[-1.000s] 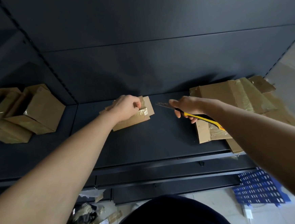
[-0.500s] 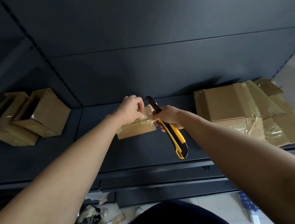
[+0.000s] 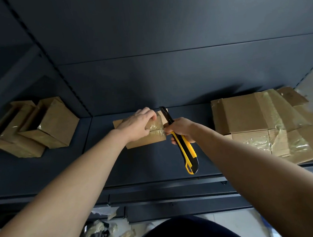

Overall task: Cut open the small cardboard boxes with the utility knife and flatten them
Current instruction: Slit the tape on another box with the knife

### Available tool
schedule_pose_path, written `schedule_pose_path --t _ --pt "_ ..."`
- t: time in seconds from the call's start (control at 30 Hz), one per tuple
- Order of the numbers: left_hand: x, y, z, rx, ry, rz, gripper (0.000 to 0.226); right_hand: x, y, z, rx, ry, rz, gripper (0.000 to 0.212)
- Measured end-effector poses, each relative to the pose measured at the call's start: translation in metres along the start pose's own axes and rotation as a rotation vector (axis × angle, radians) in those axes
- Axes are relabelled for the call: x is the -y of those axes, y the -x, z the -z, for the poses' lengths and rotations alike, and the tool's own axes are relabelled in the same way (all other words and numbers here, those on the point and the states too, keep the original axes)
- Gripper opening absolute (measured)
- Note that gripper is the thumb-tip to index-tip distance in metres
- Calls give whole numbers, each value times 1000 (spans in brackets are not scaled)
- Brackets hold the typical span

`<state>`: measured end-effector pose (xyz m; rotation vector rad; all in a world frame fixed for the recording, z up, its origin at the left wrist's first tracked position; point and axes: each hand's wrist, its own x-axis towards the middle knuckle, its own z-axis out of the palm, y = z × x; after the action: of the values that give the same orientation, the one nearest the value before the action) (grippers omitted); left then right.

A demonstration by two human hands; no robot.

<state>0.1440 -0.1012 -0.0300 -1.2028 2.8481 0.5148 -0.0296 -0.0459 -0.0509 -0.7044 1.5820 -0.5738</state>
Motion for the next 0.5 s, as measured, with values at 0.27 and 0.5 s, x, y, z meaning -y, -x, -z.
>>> schedule_pose_path --t 0.27,0.5 --pt "6 -2 -20 33 -233 -13 50 3 -9 -7 13 -51 -23 27" --pt "23 -2 -24 -26 -125 -56 51 6 -21 -13 7 -61 -27 28"
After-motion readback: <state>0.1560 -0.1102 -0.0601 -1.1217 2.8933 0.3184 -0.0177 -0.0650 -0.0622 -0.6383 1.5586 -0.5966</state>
